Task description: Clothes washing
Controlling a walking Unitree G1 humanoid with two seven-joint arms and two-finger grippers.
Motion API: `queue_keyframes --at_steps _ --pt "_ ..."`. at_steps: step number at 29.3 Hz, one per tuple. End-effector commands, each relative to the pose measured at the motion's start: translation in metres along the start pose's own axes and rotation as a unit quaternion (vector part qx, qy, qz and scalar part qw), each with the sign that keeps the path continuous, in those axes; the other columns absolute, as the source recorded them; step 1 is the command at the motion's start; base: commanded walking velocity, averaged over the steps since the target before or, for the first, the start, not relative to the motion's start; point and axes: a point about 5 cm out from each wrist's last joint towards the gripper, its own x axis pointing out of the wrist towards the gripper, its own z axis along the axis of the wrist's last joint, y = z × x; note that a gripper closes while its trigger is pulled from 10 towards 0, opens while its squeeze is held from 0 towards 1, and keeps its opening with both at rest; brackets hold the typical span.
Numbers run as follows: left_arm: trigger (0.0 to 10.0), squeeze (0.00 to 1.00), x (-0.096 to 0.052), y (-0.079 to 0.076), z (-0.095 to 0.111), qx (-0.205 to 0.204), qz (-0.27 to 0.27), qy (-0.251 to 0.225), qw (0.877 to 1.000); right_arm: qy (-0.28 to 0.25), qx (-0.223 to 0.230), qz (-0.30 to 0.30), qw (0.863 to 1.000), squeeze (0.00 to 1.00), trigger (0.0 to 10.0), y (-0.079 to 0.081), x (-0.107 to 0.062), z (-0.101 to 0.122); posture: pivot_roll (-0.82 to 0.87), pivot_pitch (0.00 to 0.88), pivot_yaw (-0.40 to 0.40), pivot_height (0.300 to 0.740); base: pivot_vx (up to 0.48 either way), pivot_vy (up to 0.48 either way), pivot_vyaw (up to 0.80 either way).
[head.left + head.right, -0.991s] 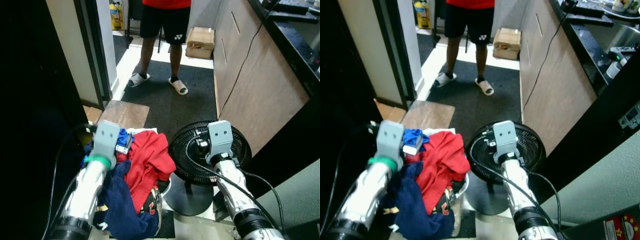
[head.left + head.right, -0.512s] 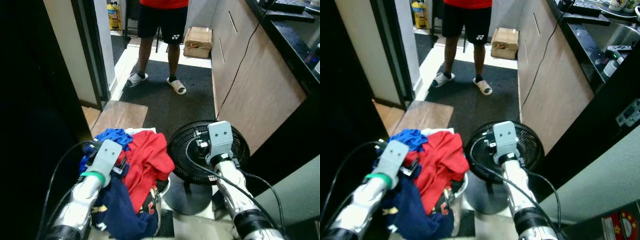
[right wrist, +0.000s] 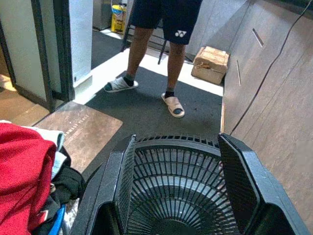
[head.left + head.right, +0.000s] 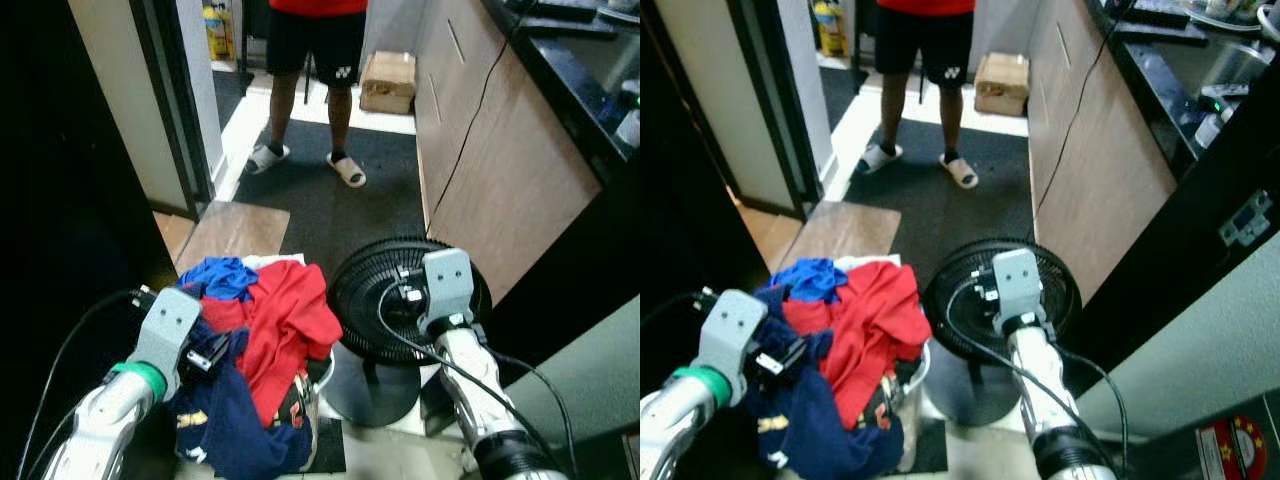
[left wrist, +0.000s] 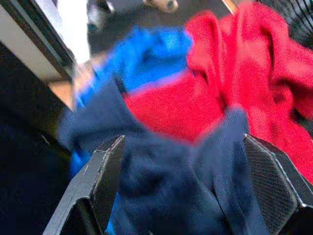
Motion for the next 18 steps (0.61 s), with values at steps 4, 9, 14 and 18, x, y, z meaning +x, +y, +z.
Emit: queue_keyframes --at_steps 4,9,14,18 --pt "10.0 0.0 -0.009 -0.014 -0.033 -0.042 0.008 0.063 0.997 0.013 0.006 0.004 1.0 0.0 10.0 0.004 -0.006 -0.007 0.06 0.125 -0.001 0.74 0.0 0.0 0.0" --pt "10.0 0.0 -0.005 -0.017 -0.055 -0.054 0.028 0.112 0.992 0.014 0.006 0.006 1.0 0.0 10.0 0.005 -0.006 -0.007 0.06 0.125 -0.001 0.74 0.0 0.0 0.0" --pt "10.0 0.0 -0.008 -0.019 -0.063 -0.052 0.006 0.134 0.99 0.015 0.005 0.003 1.0 0.0 10.0 0.003 -0.007 -0.007 0.06 0.125 -0.001 0.74 0.0 0.0 0.0" --pt "10.0 0.0 0.0 -0.021 -0.058 -0.054 0.007 0.129 0.99 0.017 0.005 0.004 1.0 0.0 10.0 0.003 -0.007 -0.007 0.06 0.125 -0.001 0.74 0.0 0.0 0.0"
